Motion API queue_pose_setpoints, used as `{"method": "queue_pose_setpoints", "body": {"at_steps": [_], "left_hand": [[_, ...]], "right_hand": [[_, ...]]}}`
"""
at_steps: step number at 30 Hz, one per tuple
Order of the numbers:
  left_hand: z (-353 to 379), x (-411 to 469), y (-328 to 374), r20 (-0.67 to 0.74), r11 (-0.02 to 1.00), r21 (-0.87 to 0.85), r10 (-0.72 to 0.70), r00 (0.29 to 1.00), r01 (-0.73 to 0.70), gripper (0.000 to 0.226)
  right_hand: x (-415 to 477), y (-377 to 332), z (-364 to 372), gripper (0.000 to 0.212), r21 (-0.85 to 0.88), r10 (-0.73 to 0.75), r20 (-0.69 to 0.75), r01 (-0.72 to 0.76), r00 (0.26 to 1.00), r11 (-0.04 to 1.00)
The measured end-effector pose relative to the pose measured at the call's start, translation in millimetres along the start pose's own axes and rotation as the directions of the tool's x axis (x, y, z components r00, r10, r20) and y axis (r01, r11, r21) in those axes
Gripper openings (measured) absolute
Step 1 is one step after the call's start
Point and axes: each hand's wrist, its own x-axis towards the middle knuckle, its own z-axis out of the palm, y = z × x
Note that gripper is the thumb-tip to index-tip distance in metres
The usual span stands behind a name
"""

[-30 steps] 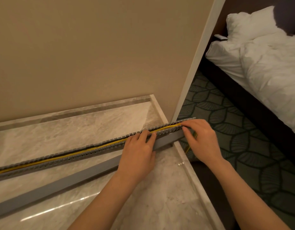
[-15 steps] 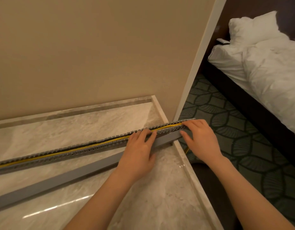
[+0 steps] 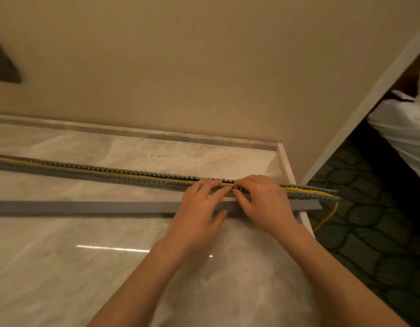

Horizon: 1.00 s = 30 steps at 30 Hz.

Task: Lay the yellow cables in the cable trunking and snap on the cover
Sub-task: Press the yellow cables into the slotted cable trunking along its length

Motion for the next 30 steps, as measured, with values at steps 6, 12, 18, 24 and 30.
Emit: {"method": "queue_pose_setpoints", "body": {"at_steps": [6,12,18,24,30], "left_hand": [[-53,-42,-68,-0.086,0.982,0.047,-0.178,0.98,0.182,0.051],[-140,-105,-174,-0.104,0.962,0.127,-0.229,0.968,0.241,0.052],[-200,-138,-255,-0.083,0.96,0.163,-0.217,0.973,0.228,0.053],[-250,-153,-336,-0.089,0.901,0.199,-0.375,0.923,0.385,0.062],[-292,-145,-419,-0.124,0.773,0.249,-0.572,0.811,0.583,0.064]], "right_hand": [[31,-82,28,0.027,0.055,-0.156,0.115,0.151,0.981,0.987],[69,-218,78,0.028,0.149,-0.172,0.09,0.158,0.981,0.976],[100,-325,118,0.026,0.203,-0.13,0.108,0.106,0.986,0.973],[134,-394,153,0.03,0.202,-0.142,0.219,0.098,0.965,0.974],[156,-424,169,0.034,0.294,-0.374,0.318,0.285,0.871,0.912]]}}
